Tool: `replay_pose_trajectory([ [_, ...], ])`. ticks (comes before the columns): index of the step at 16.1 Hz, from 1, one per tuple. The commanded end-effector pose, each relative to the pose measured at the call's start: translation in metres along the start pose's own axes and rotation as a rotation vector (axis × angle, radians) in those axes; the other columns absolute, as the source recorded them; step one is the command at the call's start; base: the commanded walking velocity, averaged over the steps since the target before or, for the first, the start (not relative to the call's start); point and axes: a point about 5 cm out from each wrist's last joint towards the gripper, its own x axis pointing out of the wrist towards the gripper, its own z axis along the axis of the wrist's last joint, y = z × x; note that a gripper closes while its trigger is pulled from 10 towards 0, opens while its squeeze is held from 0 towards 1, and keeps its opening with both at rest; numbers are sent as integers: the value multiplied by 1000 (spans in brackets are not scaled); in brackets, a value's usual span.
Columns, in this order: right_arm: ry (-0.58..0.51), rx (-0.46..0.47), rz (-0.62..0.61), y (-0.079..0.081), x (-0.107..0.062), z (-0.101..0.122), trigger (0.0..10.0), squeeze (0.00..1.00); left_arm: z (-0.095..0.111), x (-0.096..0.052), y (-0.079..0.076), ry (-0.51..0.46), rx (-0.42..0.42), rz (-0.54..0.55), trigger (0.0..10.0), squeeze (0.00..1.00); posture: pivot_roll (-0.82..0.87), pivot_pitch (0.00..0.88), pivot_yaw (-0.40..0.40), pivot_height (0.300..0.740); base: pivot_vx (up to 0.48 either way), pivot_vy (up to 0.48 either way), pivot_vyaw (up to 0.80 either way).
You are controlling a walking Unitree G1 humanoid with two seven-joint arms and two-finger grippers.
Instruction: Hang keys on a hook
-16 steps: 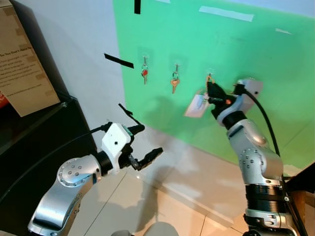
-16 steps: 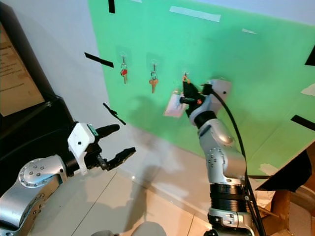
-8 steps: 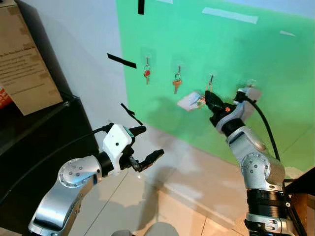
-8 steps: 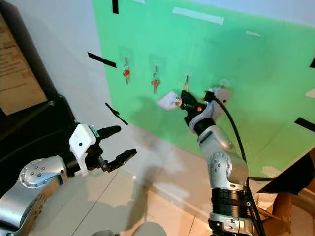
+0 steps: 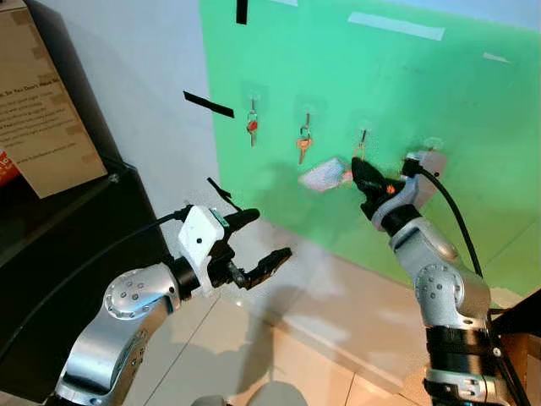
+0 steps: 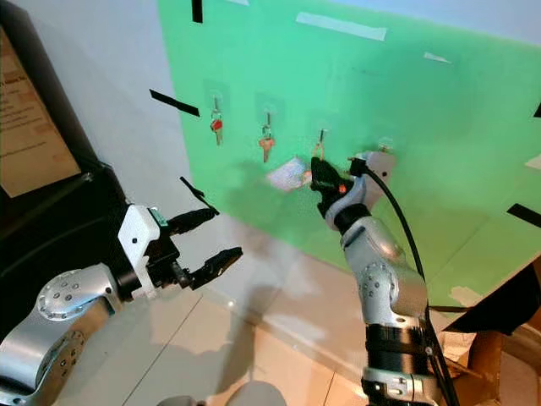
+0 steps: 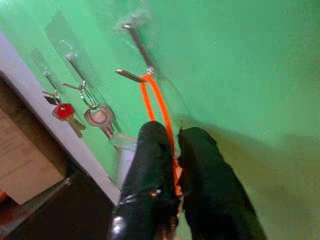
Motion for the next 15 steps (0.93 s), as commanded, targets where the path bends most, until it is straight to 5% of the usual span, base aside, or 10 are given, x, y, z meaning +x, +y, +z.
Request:
replay_pose_trajectory([
  [1, 80, 31, -32, -8, -5, -16, 10000, 1000, 7, 0, 0, -21, 13, -13, 10000, 298, 105, 0, -1, 740, 0, 0, 0],
  [4, 55, 8, 9, -5, -11, -14, 10000, 1000, 5, 0, 1, -16, 15, 0, 10000, 302, 97, 0, -1, 740, 0, 0, 0],
  [7, 100, -213, 55, 0, -31, -20, 10000, 1000, -13, -2, 10, 52, 17, 171, 10000, 294, 75, 0, -5, 740, 0, 0, 0],
  [11, 190, -288, 106, 6, -53, -33, 10000, 1000, -32, -8, 16, 110, 10, 365, 10000, 282, 58, 0, -20, 740, 0, 0, 0],
  [15, 160, -324, -129, -15, -58, -34, 10000, 1000, -53, -27, 19, 191, 33, 568, 10000, 282, 70, 0, -59, 740, 0, 0, -400],
])
